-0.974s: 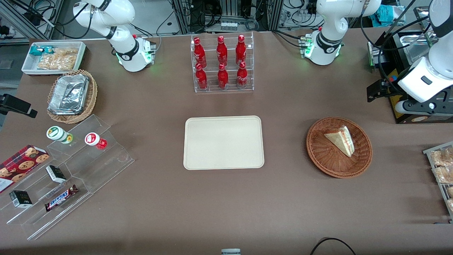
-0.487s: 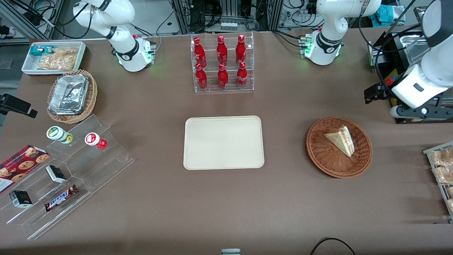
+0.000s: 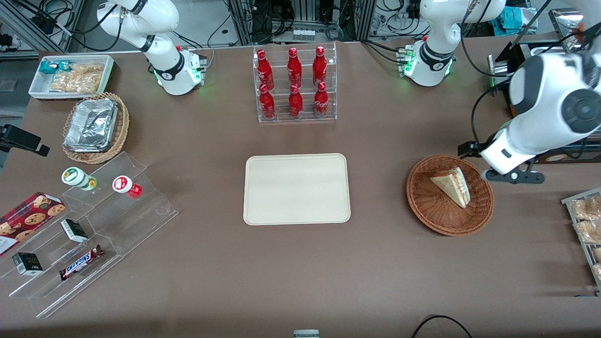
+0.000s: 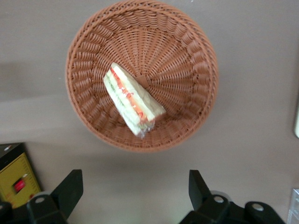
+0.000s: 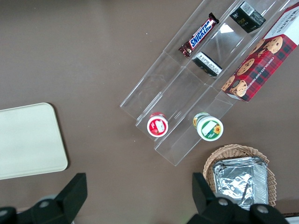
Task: Place sandwich from basket to tray
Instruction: 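Move the left gripper over the wicker basket above the sandwich, then lower the open left gripper around the wrapped sandwich and close it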
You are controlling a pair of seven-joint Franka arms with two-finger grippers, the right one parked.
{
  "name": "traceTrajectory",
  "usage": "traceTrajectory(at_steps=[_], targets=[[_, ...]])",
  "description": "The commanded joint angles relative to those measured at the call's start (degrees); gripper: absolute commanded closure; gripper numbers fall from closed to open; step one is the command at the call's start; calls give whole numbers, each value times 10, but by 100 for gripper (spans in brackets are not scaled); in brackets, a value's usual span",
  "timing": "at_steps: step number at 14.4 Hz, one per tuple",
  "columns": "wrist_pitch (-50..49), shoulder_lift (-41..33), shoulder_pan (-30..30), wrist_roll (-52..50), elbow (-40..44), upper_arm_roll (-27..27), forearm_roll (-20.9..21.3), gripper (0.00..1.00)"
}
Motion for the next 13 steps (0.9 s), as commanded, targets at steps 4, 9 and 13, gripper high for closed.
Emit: traceTrajectory(at_steps=[4,9,13], targets=[[164,-20,23,-112,-135,-1,6,0],[240,-11,22,-318,-170,-1,6,0],[289,8,19,-517,-177,-2,6,0]])
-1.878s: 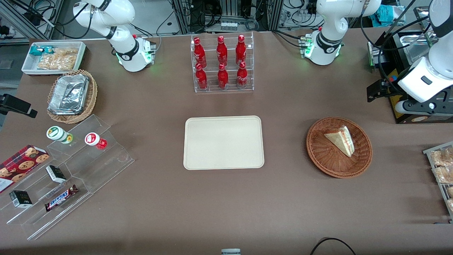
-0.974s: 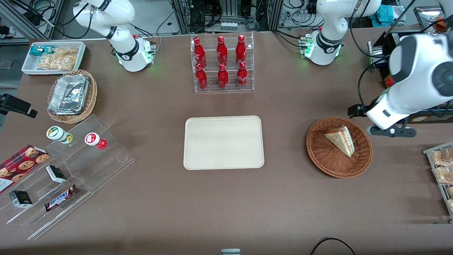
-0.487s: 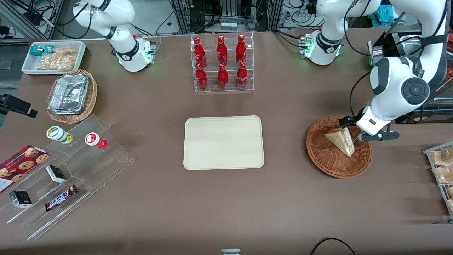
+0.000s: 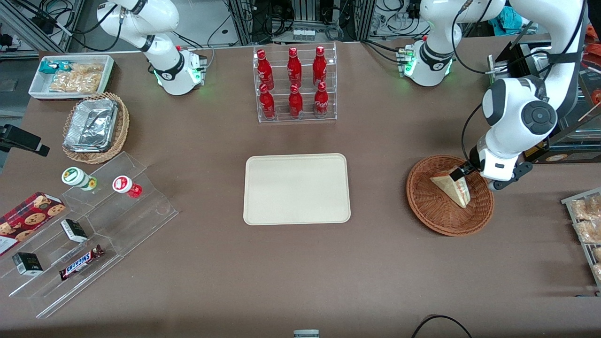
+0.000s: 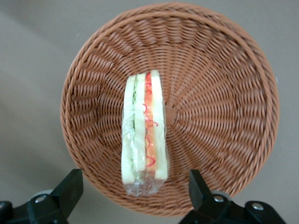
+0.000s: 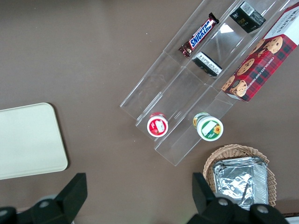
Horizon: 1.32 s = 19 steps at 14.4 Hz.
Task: Place sandwich from basket to tray
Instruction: 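Lower the open left gripper around the wrapped sandwich and close it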
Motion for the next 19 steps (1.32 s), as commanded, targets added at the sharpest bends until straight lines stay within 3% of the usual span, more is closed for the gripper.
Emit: traceTrajectory(at_steps=[1,9,10,12,14,19], targets=[[33,8,-3,-113,-8,-2,6,0],[120,67,-3,-171,-37,-3,-3,0],[121,72,-3,-172,-36,-2,-3,7],[117,72,-3,-175,-37,-3,-3,42],[113,71,-3,-183,-35,-3,-3,85],[25,35,-9,-176,9,-9,0,92]])
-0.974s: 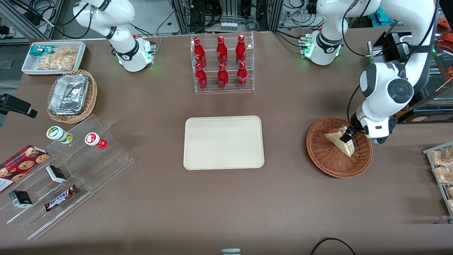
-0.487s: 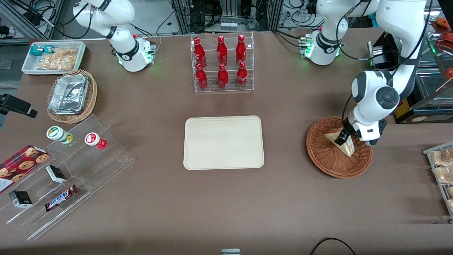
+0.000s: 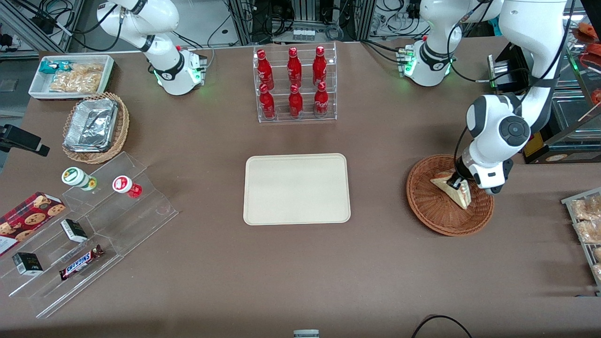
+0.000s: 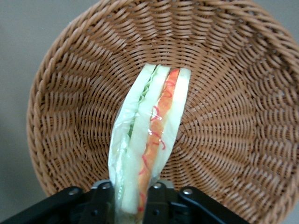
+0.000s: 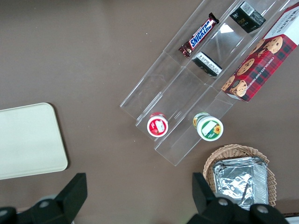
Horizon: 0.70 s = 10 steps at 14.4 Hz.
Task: Place sandwich from basket to tray
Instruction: 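Lower the open left gripper around the wrapped sandwich and close it, then lift the sandwich out of the basket and carry it toward the tray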
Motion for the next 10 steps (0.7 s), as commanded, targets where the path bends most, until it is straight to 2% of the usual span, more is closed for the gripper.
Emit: traceTrajectory(at_steps=[1,4,7,8,10], targets=[[-101,-26,-10,-6,57,-18,1,93],[-236,-9,-19,47,148,-58,7,95],[-255,24,-35,129,204,-102,23,96],[-255,41,-51,162,224,-106,34,95],[-262,80,-105,155,267,-106,36,94]])
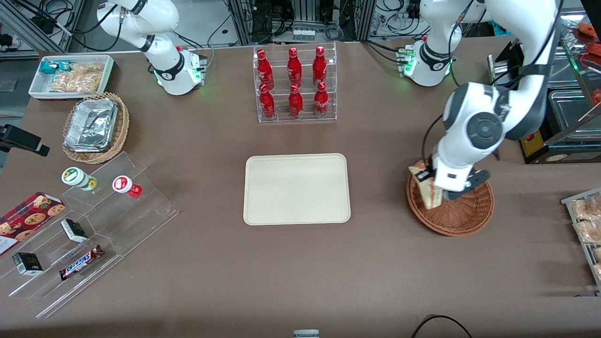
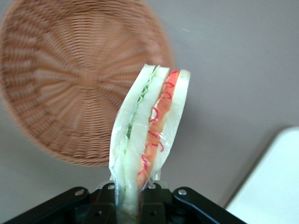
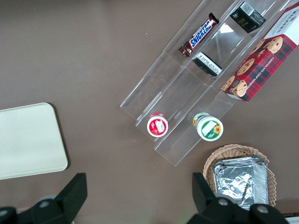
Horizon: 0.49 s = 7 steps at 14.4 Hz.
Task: Place sandwich from basket to tray
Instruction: 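Lift the sandwich out of the basket and carry it toward the tray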
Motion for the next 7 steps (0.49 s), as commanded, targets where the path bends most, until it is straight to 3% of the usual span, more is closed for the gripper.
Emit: traceTrajectory(at_steps=[1,7], targets=[[-22,71,-72,-1,83,1,16,95],[-16,195,-192,-55,220,1,8,96]])
